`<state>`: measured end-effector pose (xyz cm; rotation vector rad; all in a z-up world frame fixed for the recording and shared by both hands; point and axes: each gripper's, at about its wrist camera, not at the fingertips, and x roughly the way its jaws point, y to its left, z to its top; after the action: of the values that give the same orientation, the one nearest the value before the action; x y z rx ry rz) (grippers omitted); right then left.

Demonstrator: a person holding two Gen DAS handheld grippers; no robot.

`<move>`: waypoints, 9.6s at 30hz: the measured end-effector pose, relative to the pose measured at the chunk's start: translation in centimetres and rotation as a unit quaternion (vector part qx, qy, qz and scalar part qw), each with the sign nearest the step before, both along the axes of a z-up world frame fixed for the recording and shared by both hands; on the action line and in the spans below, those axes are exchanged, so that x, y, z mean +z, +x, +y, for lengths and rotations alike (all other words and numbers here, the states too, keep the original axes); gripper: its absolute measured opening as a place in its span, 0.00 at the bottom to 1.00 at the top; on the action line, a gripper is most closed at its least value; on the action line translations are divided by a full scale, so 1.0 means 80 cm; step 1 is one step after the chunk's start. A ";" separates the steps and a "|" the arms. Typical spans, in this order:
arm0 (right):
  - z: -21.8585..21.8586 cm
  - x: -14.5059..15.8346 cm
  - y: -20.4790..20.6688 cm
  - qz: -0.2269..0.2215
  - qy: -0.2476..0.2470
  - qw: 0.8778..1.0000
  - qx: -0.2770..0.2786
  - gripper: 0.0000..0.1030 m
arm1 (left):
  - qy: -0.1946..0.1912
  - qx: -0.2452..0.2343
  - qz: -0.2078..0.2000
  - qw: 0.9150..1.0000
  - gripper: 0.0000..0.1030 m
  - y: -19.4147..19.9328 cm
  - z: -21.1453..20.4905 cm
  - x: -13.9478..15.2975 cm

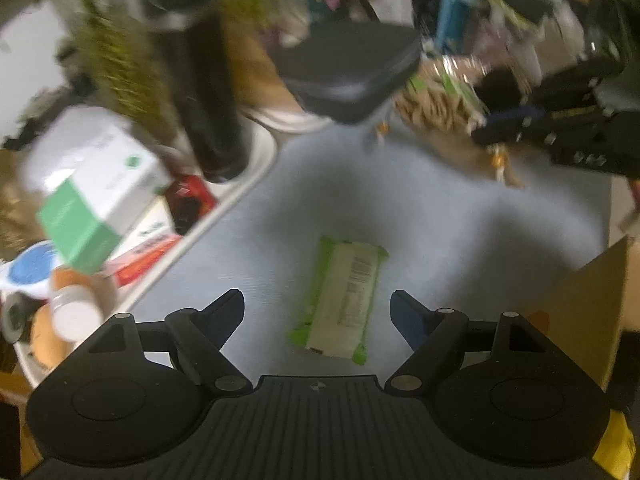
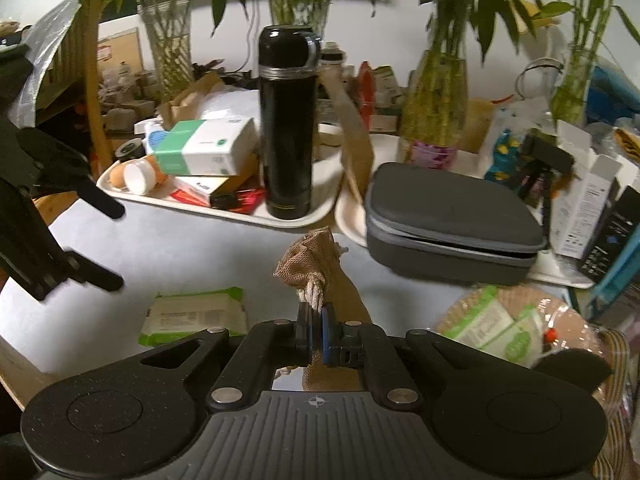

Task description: Organize soft objects

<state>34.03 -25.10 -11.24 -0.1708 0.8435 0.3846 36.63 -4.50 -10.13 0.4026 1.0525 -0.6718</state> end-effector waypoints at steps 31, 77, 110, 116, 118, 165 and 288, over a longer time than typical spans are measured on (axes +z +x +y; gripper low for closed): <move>-0.016 0.003 0.008 0.023 0.038 0.998 -0.038 0.06 | 0.094 0.016 0.042 0.995 0.46 0.043 -0.050 -0.079; -0.021 0.191 -0.155 -0.051 0.144 0.987 0.045 0.06 | -0.081 0.238 -0.037 0.967 0.46 -0.160 0.071 0.170; 0.008 0.110 -0.251 0.010 0.083 0.995 0.053 0.07 | -0.103 0.221 -0.045 0.969 0.46 -0.280 0.086 0.178; 0.021 0.111 -0.260 -0.001 0.055 0.996 0.064 0.58 | -0.107 0.226 -0.037 0.968 0.46 -0.285 0.084 0.166; 0.020 0.118 -0.268 -0.022 0.055 0.996 0.071 0.90 | -0.112 0.231 -0.037 0.966 0.46 -0.289 0.083 0.163; 0.023 0.156 -0.310 -0.081 0.038 0.995 0.031 1.00 | -0.091 0.297 -0.173 0.934 0.77 -0.372 0.090 0.145; 0.063 0.103 -0.330 0.082 -0.075 0.993 -0.040 1.00 | -0.008 0.348 -0.036 0.937 1.00 -0.386 0.060 0.101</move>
<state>7.60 -20.08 -2.99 -0.2453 1.0379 0.2617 5.73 0.32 -2.06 0.0203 1.0307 -0.0296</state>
